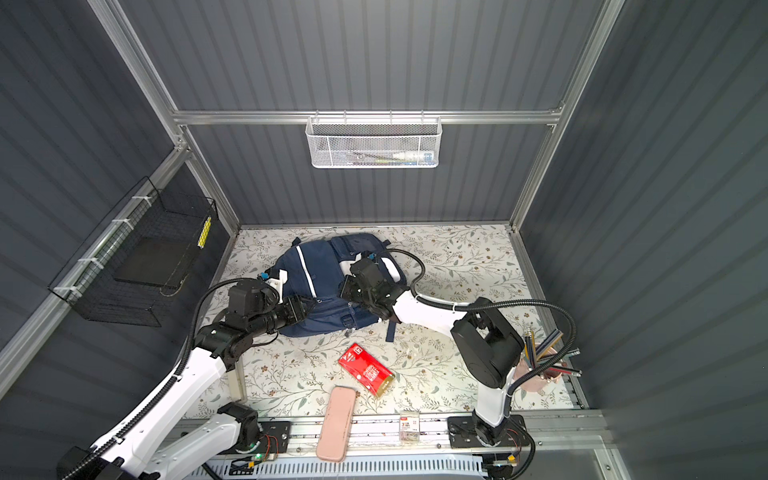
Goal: Pack the student bag
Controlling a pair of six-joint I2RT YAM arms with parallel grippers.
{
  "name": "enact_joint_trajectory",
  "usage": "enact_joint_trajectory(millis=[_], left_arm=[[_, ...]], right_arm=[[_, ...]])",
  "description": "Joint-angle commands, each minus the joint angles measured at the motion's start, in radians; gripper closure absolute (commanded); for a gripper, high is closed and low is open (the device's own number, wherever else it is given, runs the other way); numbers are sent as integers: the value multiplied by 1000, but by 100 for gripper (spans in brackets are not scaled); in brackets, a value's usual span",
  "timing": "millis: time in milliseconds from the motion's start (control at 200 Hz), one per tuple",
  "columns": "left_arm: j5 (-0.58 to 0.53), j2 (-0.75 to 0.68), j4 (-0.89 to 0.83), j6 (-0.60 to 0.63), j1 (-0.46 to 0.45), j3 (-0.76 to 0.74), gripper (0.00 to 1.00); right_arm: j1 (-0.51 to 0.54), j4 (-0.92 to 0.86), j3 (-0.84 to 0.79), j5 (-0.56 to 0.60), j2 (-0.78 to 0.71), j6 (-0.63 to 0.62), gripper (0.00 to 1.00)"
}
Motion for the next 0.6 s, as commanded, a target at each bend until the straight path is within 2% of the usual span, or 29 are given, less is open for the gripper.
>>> enact_joint_trajectory(millis=[0, 100, 180, 240, 280, 360, 415, 455, 515, 595], left_arm=[[-21, 42, 71, 42, -11, 9, 47], [-17, 73, 116, 40, -28, 11, 45], [-50, 88, 120, 51, -49, 13, 31], [-86, 99, 98, 54, -53, 16, 30], [-115, 97, 92, 40, -53, 13, 35], [-145, 94, 97, 28, -53, 8, 58], [-157, 103, 83, 26, -52, 19, 70], [-159, 113, 83, 31, -51, 24, 78], [-169, 128, 81, 35, -52, 31, 79], [-177, 135, 85, 39, -52, 33, 79]], right_arm=[[26, 155, 44, -55, -71, 32, 100], [40, 127, 83, -72, -71, 17, 100], [41, 122, 83, -79, -69, 16, 99], [42, 111, 76, -83, -71, -5, 93], [42, 88, 70, -87, -70, -25, 83], [40, 77, 19, -88, -85, -53, 65], [32, 81, -30, -91, -106, -71, 52], [23, 70, -54, -99, -125, -107, 46], [13, 6, -63, -95, -158, -206, 41], [11, -104, -48, -45, -197, -446, 37]])
